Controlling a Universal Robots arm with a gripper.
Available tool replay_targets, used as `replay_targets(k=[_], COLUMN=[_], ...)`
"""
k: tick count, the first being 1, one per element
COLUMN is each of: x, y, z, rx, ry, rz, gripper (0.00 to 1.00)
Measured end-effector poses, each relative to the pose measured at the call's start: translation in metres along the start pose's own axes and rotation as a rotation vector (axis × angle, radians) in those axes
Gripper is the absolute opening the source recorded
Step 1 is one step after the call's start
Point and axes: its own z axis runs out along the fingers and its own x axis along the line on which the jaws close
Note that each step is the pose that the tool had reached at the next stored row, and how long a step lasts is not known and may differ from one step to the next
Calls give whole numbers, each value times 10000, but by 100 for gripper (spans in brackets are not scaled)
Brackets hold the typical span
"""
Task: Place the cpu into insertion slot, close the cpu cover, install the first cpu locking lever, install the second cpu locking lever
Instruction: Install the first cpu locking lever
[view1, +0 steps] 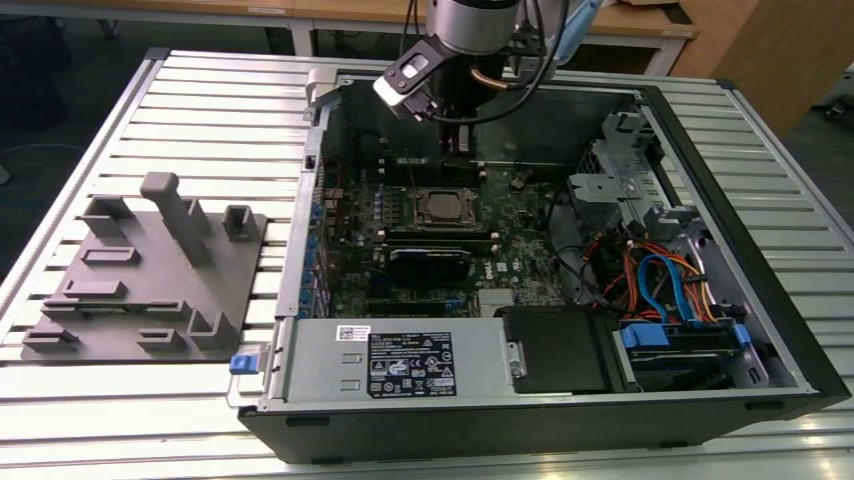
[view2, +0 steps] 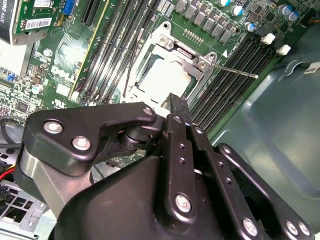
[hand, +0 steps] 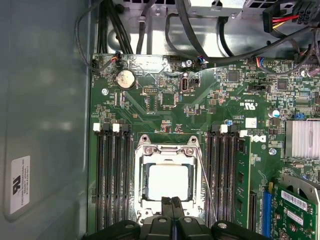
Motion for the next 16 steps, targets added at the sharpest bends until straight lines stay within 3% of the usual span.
replay_targets(k=[5,16], x=[0,0], y=[0,0], z=[0,0], rx=[-1,-13], ry=[-1,-13], rz=[-93,-993], gripper=[10,10])
